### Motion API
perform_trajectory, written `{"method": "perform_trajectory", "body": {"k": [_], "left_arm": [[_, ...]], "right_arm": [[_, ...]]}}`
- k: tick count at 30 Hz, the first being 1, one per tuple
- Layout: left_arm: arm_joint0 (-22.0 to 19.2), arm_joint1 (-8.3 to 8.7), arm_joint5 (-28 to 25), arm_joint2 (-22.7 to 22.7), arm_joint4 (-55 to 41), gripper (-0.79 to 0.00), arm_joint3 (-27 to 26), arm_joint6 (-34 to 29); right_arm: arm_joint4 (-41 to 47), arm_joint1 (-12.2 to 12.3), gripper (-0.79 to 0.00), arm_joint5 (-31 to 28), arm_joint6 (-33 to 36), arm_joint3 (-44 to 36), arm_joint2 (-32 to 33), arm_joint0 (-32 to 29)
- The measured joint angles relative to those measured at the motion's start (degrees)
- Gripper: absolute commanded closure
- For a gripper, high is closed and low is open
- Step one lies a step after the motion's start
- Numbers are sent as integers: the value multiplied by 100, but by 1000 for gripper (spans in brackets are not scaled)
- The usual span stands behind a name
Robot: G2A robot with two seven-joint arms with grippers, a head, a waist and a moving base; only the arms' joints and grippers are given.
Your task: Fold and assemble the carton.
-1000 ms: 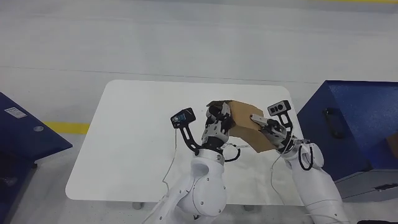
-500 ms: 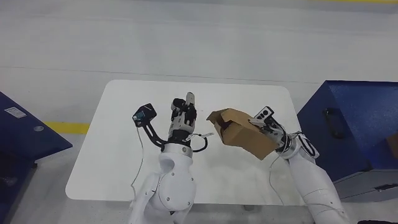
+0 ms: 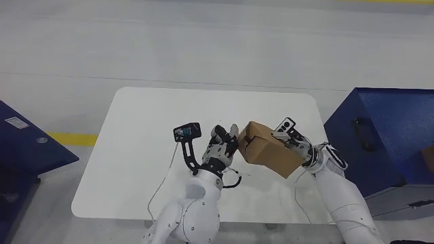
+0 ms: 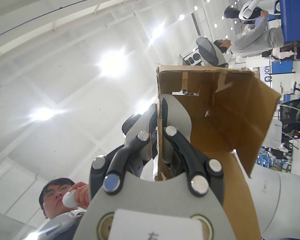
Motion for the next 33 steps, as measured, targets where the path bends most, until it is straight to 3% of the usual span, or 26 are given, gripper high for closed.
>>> {"method": "perform_trajectory", "body": {"k": [5, 6, 9, 24, 33], "left_arm": [[-2, -16, 48, 135, 166, -372, 30, -13], [-6, -18, 68, 154, 207, -539, 38, -23], [-12, -29, 115, 222, 290, -785, 48, -78], [54, -67, 240, 298, 529, -785, 53, -121], [247, -90, 112, 22, -25, -785, -206, 3]], "right_arm": [[0, 1, 0, -38, 0, 12, -34, 34], [4, 2, 0, -41, 0, 7, -38, 37], [20, 6, 0, -41, 0, -9, -52, 31], [174, 45, 0, 7, 0, -34, -92, -3], [293, 61, 0, 24, 0, -76, -146, -14]]}}
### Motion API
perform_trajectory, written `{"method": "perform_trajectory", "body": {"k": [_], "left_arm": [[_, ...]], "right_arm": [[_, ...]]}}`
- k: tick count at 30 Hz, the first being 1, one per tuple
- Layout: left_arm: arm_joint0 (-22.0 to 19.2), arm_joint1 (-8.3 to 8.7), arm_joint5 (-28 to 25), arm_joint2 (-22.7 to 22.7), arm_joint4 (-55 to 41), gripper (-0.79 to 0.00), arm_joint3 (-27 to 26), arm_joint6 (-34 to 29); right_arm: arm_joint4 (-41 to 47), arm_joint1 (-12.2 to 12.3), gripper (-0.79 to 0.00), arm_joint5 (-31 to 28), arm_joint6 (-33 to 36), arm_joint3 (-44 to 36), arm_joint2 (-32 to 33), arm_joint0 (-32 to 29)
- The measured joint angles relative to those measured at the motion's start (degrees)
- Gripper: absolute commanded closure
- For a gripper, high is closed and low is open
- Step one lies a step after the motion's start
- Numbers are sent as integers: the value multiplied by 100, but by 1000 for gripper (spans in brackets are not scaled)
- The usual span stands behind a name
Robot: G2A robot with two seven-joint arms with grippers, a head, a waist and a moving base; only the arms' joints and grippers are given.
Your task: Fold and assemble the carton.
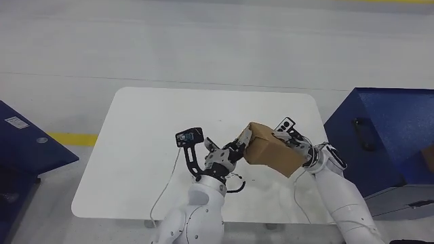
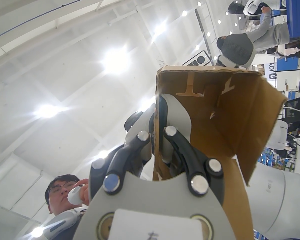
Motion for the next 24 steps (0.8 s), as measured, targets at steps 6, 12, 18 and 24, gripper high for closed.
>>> {"method": "perform_trajectory", "body": {"k": [6, 12, 18, 24], "left_arm": [[39, -5, -8, -107, -10, -785, 86, 158], [33, -21, 41, -97, 14, -785, 216, 253], [47, -19, 19, 49, 186, -785, 188, 51], [39, -12, 11, 116, 346, -785, 241, -169]], "right_arm": [[145, 22, 0, 23, 0, -20, 42, -10], [194, 58, 0, 66, 0, -123, 61, -69], [208, 88, 0, 82, 0, -173, 52, -95], [254, 99, 0, 64, 0, -204, 10, -115]]}}
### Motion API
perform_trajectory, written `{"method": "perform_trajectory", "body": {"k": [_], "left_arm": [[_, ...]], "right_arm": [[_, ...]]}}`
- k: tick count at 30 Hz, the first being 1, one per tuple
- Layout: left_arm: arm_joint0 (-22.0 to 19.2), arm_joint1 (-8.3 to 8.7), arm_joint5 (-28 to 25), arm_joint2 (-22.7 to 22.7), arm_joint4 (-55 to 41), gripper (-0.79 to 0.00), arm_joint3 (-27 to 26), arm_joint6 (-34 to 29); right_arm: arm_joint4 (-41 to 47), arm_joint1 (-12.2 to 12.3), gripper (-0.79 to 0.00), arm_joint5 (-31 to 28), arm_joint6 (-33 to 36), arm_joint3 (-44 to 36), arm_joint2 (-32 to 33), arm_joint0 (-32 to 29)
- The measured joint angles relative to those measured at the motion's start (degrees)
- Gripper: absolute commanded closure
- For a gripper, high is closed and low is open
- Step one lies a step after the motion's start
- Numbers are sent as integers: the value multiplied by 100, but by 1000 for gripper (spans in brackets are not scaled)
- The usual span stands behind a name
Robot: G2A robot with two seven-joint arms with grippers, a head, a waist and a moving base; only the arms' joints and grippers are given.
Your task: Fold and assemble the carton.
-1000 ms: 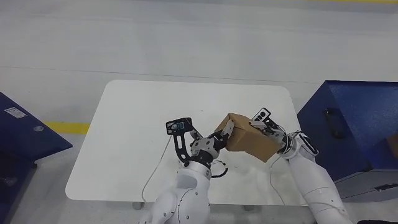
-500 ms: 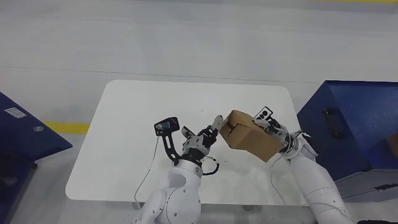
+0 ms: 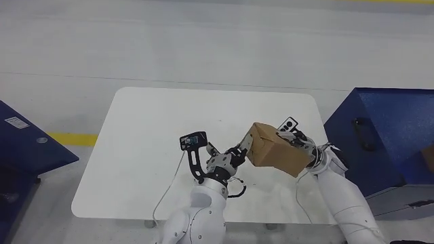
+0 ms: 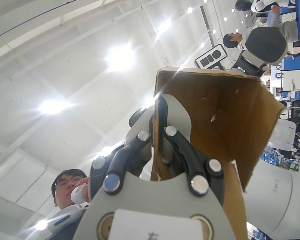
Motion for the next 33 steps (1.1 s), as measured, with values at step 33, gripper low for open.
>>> {"method": "perform_trajectory", "body": {"k": [33], "left_arm": [[385, 1, 9, -57, 228, -785, -452, 0]], "right_arm": [[204, 138, 0, -442, 0, -661, -132, -260]]}}
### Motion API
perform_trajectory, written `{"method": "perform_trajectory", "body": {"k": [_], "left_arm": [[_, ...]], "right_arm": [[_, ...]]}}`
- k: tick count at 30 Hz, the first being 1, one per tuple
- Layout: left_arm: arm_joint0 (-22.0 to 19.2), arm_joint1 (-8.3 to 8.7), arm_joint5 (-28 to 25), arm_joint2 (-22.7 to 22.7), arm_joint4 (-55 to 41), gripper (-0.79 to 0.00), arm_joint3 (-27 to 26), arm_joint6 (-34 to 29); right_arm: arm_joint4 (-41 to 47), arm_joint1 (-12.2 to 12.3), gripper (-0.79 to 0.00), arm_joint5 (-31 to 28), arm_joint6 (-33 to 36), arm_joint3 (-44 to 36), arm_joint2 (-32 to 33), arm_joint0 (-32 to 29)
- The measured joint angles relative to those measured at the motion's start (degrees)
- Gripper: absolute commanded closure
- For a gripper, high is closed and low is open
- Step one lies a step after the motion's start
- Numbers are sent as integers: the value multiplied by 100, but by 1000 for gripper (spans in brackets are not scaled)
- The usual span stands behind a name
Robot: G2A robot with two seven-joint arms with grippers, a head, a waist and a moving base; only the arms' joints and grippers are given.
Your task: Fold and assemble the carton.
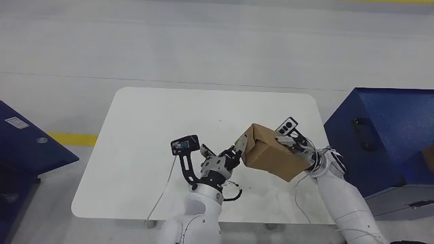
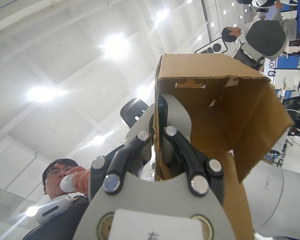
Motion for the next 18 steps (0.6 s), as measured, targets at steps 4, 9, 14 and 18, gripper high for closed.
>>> {"method": "perform_trajectory", "body": {"k": [4, 9, 14, 18], "left_arm": [[-10, 15, -20, 101, 182, -785, 87, -296], [-3, 8, -37, 84, 108, -785, 100, -296], [-102, -22, 20, 98, 40, -785, 227, -198], [-156, -42, 57, 112, -39, -785, 253, -211]], "right_arm": [[43, 30, 0, -22, 0, -69, -33, -38], [54, 53, 0, -74, 0, -95, -101, -57], [61, 79, 0, -117, 0, -199, -180, -103], [116, 102, 0, -147, 0, -195, -188, -115]]}}
